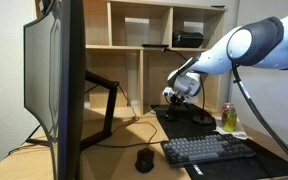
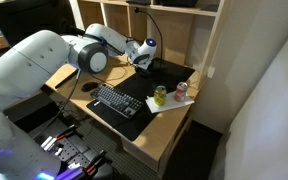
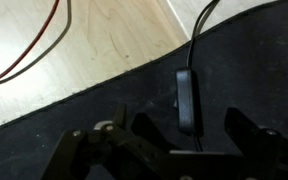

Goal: Turn off the desk lamp

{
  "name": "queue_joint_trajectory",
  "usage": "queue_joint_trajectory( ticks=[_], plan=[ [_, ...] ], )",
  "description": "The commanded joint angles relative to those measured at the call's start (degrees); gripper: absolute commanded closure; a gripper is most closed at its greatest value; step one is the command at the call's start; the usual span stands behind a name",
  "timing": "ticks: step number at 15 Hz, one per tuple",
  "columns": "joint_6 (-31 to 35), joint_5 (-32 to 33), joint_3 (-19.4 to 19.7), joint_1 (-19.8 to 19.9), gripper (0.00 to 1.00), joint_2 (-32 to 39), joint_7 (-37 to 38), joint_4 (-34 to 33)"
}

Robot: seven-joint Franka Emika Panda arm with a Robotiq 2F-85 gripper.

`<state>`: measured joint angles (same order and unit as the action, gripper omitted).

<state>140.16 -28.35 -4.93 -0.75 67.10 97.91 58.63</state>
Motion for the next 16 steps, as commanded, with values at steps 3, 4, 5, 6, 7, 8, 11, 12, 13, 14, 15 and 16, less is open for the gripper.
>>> queue_joint_trajectory(
  ticks=[3,4,5,6,7,8,11,12,13,14,15,16],
  plan=[
    [5.16,0.51,-2.05,0.02,0.0,3.5,-2.06,-2.93],
    [5.95,0.54,-2.05,0.07,0.19,3.72,-2.1,-3.03],
    [6.03,0.66,-1.84,0.18,0.27,3.64,-1.93,-2.96],
    [5.86,0.74,-1.7,0.32,0.33,3.47,-1.69,-3.02],
    [5.88,0.71,-1.7,0.56,0.42,3.41,-1.7,-3.13],
    [6.06,0.66,-1.74,0.64,0.47,3.46,-1.67,-3.28],
    [6.75,0.77,-1.74,0.66,0.7,3.76,-1.63,-3.81],
    [6.92,0.83,-1.7,0.74,0.75,3.77,-1.61,-3.94],
    [7.24,0.91,-1.64,0.74,0.84,3.82,-1.58,-4.01],
    [7.46,0.97,-1.56,0.72,0.89,3.75,-1.49,-3.89],
    [7.55,1.08,-1.48,0.67,0.98,3.8,-1.47,-3.89],
    [7.62,1.23,-1.38,0.61,0.98,3.84,-1.4,-3.88]
  ],
)
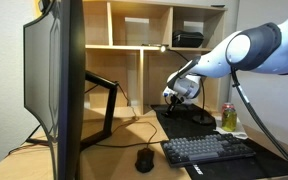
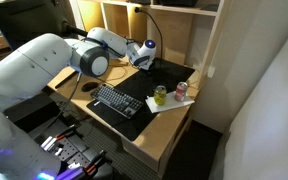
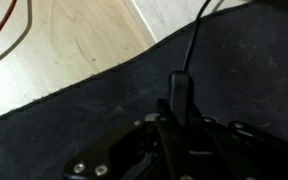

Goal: Turn off the desk lamp

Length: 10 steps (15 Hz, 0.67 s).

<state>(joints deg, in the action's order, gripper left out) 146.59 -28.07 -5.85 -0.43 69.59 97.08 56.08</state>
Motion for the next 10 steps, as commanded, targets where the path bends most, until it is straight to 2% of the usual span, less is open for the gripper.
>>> queue_joint_trajectory(
  ticks=[1,6,7,8,9,10],
  plan=[
    [0.82,1.16,-0.39,0.3,0.97,1.3,-0.63,-1.29],
    [-4.06,2.39,-0.62,0.77,0.95,-0.23,-1.33,-0.15],
    [-6.48,3.07,-0.16,0.73,0.79,-0.85,-0.98,0.3],
    [-8.46,3.66,-0.07,0.79,0.74,-0.93,-1.27,0.15],
    [-9.63,3.97,-0.09,0.84,0.54,-0.96,-1.33,-0.16],
    [-10.55,3.98,-0.39,0.97,0.51,-0.78,-1.59,-0.65]
  ],
)
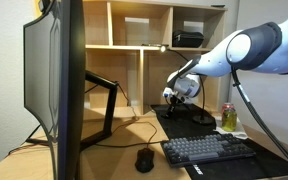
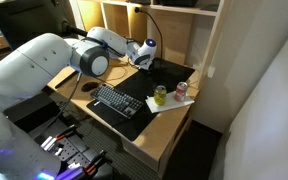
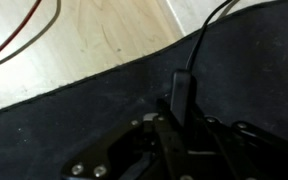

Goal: Turn off the desk lamp

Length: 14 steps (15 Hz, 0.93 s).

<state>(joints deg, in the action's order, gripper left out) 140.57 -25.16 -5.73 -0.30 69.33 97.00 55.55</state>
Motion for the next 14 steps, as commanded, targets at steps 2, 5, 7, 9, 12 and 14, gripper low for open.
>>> queue_joint_trajectory(
  ticks=[2,5,7,9,12,14],
  plan=[
    [-5.05,0.6,-1.22,1.17,0.38,-0.01,-2.53,-1.02],
    [-5.01,0.2,-1.66,1.31,0.16,0.42,-4.38,-1.52],
    [-4.31,-0.38,-2.38,1.55,0.02,0.8,-6.06,-1.83],
    [-3.36,-1.72,-3.44,2.74,0.0,-5.51,-9.41,5.65],
    [-2.92,-2.57,-4.42,3.68,0.0,-9.23,-12.9,9.1],
    [-3.44,-3.46,-4.36,4.09,0.0,-11.32,-13.47,10.95]
  ],
)
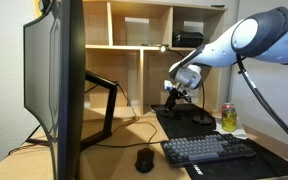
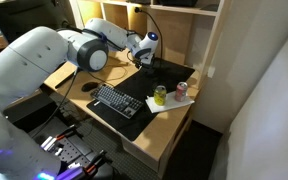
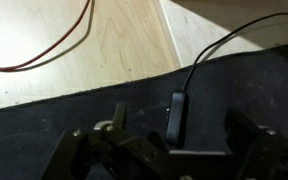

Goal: Turn off the desk lamp

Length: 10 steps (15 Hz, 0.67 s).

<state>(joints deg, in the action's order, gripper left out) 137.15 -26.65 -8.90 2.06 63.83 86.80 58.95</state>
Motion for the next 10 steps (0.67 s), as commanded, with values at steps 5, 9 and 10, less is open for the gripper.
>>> queue_joint_trajectory(
  ticks=[5,9,10],
  plan=[
    [-0.38,-0.71,1.29,-0.6,0.0,-0.86,-0.01,0.34],
    [-1.06,-0.78,1.13,-1.06,0.0,2.48,1.02,-3.05],
    [-1.25,-0.7,1.1,-1.08,0.0,3.11,1.28,-3.78]
  ],
)
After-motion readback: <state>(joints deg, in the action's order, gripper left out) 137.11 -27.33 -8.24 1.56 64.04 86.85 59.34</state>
